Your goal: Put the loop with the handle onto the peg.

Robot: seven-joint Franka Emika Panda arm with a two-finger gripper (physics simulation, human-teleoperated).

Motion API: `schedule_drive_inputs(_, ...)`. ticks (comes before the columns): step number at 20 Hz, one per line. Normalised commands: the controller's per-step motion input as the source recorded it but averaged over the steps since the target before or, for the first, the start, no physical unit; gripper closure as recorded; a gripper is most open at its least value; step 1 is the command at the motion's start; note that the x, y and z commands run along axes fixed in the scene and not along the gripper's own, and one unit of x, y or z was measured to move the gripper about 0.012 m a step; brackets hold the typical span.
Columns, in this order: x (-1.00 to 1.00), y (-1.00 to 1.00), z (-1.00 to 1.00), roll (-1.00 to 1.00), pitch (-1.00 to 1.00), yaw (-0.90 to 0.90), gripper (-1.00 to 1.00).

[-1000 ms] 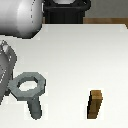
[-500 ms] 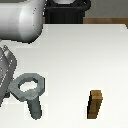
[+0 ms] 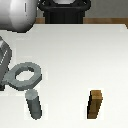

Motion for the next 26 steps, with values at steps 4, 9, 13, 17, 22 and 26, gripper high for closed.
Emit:
schedule_drive_inputs(4, 0.00, 0.00, 0.25, 0.00, 0.00, 0.00, 1.00)
schedule_drive_inputs(9, 0.20, 0.00, 0.40, 0.00, 0.00, 0.00, 1.00)
schedule_drive_inputs(13, 0.00, 0.50, 0.00, 0.00, 0.00, 0.00, 1.00)
schedule_drive_inputs(17, 0.25, 0.25, 0.00, 0.00, 0.00, 0.00, 1.00)
schedule_drive_inputs(22, 1.00, 0.00, 0.00, 0.00, 0.00, 0.00, 1.00)
schedule_drive_inputs(26, 0.50, 0.00, -0.25, 0.00, 0.00, 0.00, 1.00)
